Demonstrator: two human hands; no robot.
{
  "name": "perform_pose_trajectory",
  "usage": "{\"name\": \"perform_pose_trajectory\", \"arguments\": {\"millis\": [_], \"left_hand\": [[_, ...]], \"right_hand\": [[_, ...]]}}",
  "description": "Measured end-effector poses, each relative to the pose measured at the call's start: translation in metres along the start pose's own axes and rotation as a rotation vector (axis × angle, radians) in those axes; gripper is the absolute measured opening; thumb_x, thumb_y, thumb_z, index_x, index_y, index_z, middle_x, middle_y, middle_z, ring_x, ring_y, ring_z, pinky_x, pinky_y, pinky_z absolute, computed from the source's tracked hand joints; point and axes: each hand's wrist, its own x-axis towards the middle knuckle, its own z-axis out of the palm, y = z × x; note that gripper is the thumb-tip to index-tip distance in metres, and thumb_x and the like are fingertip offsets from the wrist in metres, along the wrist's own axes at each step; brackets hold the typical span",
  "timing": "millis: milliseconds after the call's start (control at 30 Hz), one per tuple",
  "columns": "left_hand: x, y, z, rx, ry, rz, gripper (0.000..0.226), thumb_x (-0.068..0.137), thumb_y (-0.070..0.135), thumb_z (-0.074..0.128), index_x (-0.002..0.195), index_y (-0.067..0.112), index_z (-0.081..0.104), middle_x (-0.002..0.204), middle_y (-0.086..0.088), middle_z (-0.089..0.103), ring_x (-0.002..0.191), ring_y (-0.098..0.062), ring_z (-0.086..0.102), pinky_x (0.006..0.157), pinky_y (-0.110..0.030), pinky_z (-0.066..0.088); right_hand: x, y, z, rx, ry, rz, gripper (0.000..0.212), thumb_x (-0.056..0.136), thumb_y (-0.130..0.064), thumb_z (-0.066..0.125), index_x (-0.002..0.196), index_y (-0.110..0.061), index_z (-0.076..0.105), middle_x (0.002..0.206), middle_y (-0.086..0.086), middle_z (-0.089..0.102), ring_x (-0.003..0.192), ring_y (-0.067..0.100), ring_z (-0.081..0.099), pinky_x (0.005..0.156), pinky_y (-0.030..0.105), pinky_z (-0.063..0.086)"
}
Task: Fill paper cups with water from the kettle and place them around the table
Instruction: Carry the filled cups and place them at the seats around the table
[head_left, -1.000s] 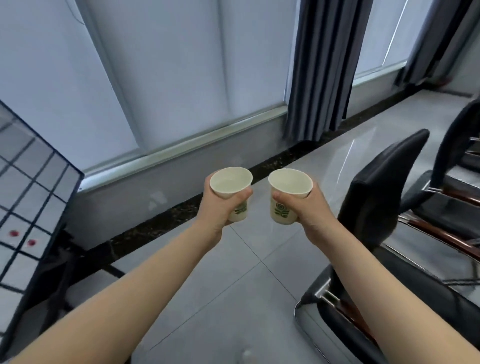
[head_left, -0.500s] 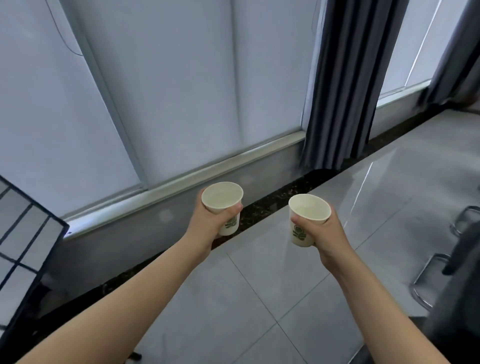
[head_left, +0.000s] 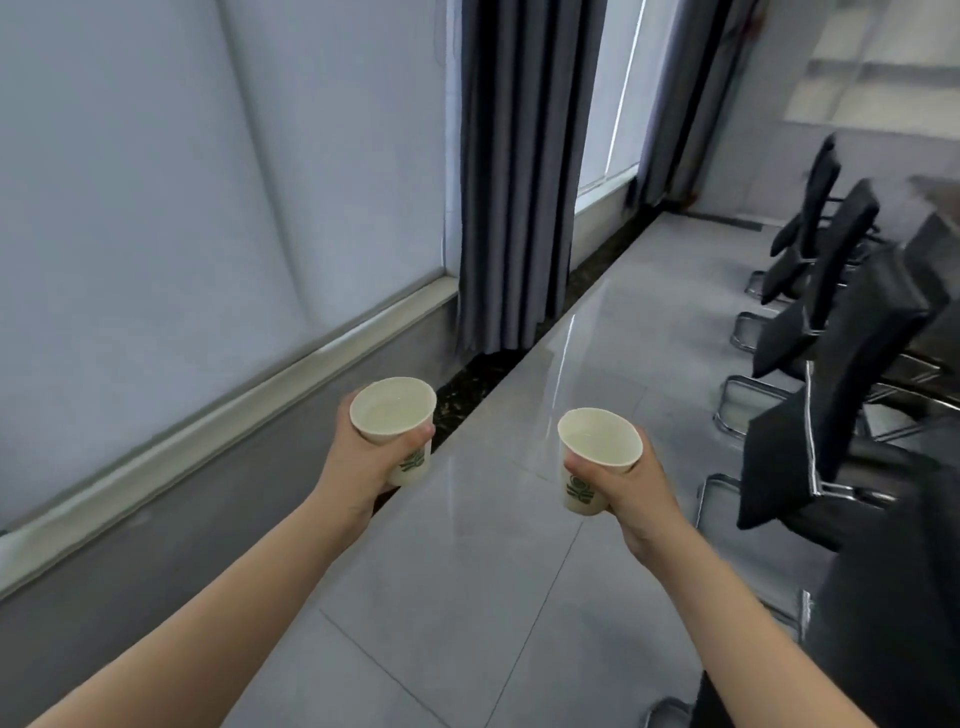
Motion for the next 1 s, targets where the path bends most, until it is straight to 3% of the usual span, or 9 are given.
{"name": "perform_pose_trajectory", "arguments": {"millis": [167, 267, 367, 467, 633, 700, 800, 1000], "left_hand": [[0.107, 0.002, 0.041, 0.041, -0.211, 0.005, 0.091, 0.048, 0.042, 0.086, 0.128, 0.024, 0.047, 0.12, -0.01, 0.059, 0.111, -0.027, 0.059, 0.069, -0.04, 0.057], [0.157, 0.009, 0.077, 0.047, -0.287, 0.01, 0.087, 0.045, 0.043, 0.082, 0.123, 0.031, 0.046, 0.118, -0.004, 0.058, 0.107, -0.022, 0.059, 0.069, -0.041, 0.056], [0.2, 0.011, 0.118, 0.037, -0.351, 0.007, 0.078, 0.042, 0.044, 0.08, 0.112, 0.04, 0.045, 0.114, 0.004, 0.057, 0.103, -0.015, 0.058, 0.075, -0.045, 0.055], [0.239, 0.006, 0.16, 0.04, -0.43, 0.014, 0.075, 0.044, 0.043, 0.08, 0.111, 0.038, 0.047, 0.112, 0.003, 0.058, 0.102, -0.015, 0.058, 0.076, -0.044, 0.054], [0.307, -0.016, 0.242, 0.003, -0.529, -0.031, 0.049, 0.059, 0.021, 0.076, 0.094, 0.045, 0.052, 0.079, 0.024, 0.061, 0.07, 0.006, 0.059, 0.069, -0.039, 0.049], [0.332, -0.021, 0.271, -0.015, -0.534, -0.058, 0.052, 0.058, 0.022, 0.076, 0.097, 0.045, 0.051, 0.087, 0.02, 0.061, 0.075, 0.003, 0.06, 0.07, -0.038, 0.05], [0.382, -0.027, 0.328, -0.02, -0.526, -0.092, 0.066, 0.052, 0.029, 0.081, 0.106, 0.041, 0.045, 0.104, 0.011, 0.058, 0.094, -0.006, 0.059, 0.075, -0.039, 0.055], [0.471, -0.029, 0.435, -0.028, -0.549, -0.072, 0.052, 0.06, 0.022, 0.075, 0.101, 0.04, 0.047, 0.096, 0.014, 0.06, 0.088, -0.003, 0.06, 0.08, -0.043, 0.054]], "right_hand": [[0.066, -0.008, -0.013, 0.017, 0.11, -0.033, 0.07, 0.047, -0.02, 0.082, 0.11, -0.027, 0.052, 0.098, -0.004, 0.063, 0.077, 0.0, 0.063, 0.059, 0.017, 0.05], [0.101, -0.013, -0.026, 0.009, 0.193, -0.046, 0.066, 0.05, -0.018, 0.08, 0.11, -0.024, 0.052, 0.094, -0.002, 0.063, 0.067, -0.004, 0.064, 0.055, 0.017, 0.05], [0.136, -0.015, -0.044, 0.011, 0.302, -0.031, 0.061, 0.051, -0.022, 0.079, 0.104, -0.033, 0.052, 0.1, -0.005, 0.063, 0.083, 0.003, 0.063, 0.069, 0.026, 0.052], [0.173, -0.013, -0.066, 0.037, 0.4, -0.013, 0.069, 0.042, -0.03, 0.084, 0.104, -0.036, 0.053, 0.104, -0.007, 0.064, 0.097, 0.012, 0.06, 0.082, 0.035, 0.051], [0.253, -0.008, -0.119, 0.098, 0.441, -0.017, 0.059, 0.06, -0.011, 0.085, 0.105, -0.032, 0.052, 0.103, -0.005, 0.063, 0.096, 0.013, 0.059, 0.082, 0.033, 0.048], [0.284, -0.01, -0.14, 0.091, 0.439, -0.025, 0.052, 0.072, -0.002, 0.08, 0.105, -0.031, 0.052, 0.102, -0.006, 0.062, 0.095, 0.012, 0.058, 0.079, 0.029, 0.047], [0.34, -0.018, -0.177, 0.052, 0.449, -0.027, 0.054, 0.067, -0.004, 0.083, 0.103, -0.031, 0.053, 0.102, -0.007, 0.063, 0.095, 0.01, 0.059, 0.076, 0.027, 0.047], [0.448, -0.04, -0.242, 0.013, 0.46, -0.034, 0.051, 0.073, 0.005, 0.076, 0.104, -0.028, 0.05, 0.101, -0.004, 0.06, 0.091, 0.008, 0.058, 0.071, 0.021, 0.047]]}}
